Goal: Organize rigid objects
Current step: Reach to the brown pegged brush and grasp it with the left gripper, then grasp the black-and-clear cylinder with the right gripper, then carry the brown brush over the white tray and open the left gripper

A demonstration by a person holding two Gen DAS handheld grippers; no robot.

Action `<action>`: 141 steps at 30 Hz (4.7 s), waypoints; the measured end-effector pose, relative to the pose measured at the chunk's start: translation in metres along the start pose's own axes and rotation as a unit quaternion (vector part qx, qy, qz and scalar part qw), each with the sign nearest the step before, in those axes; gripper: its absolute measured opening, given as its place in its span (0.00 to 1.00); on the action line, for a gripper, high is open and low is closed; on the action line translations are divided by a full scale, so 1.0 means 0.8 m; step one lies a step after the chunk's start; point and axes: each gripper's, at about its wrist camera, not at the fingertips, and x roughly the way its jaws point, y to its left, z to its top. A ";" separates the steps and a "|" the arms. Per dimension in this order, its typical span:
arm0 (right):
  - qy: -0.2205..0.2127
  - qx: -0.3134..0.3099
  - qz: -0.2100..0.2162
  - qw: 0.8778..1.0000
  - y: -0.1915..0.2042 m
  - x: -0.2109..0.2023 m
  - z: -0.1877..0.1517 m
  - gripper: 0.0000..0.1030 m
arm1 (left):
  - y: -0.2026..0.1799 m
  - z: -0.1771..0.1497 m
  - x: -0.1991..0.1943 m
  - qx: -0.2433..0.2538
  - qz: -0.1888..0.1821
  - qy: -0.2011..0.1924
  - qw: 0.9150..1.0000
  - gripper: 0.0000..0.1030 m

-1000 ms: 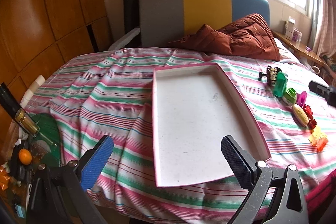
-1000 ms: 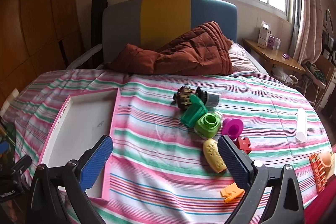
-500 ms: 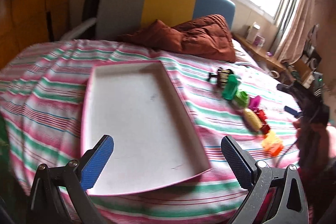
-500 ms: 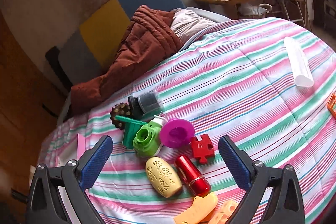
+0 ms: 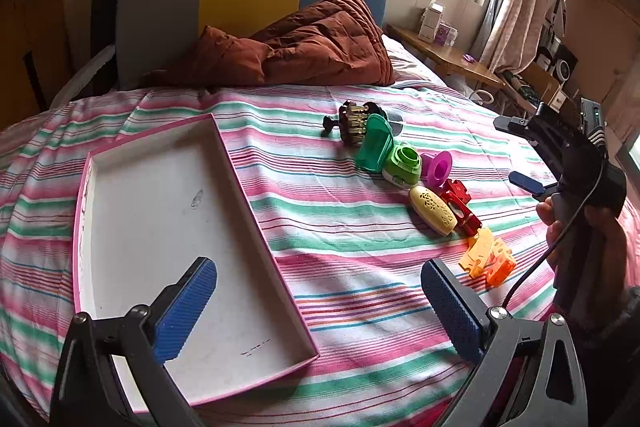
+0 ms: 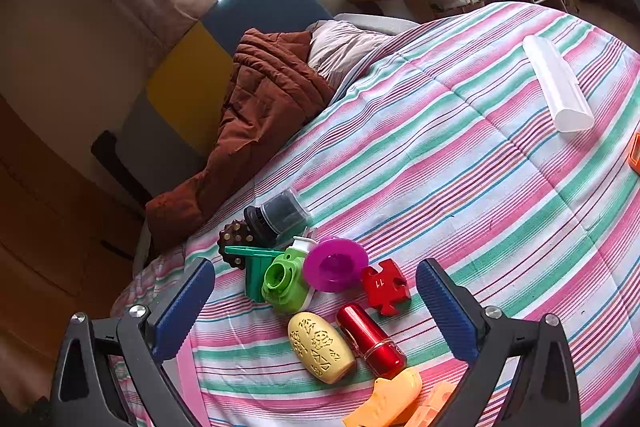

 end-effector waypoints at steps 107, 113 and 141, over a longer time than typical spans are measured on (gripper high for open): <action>0.199 -0.400 -0.056 0.893 0.165 0.129 -0.178 0.63 | 0.139 -0.015 -0.024 -0.059 0.127 -0.023 0.990 0.64; 0.203 -0.396 -0.054 0.894 0.164 0.132 -0.178 0.63 | 0.135 -0.012 -0.023 -0.043 0.152 -0.026 0.987 0.64; 0.206 -0.403 -0.056 0.890 0.166 0.132 -0.179 0.63 | 0.235 0.059 0.098 -0.101 0.130 0.028 0.986 0.66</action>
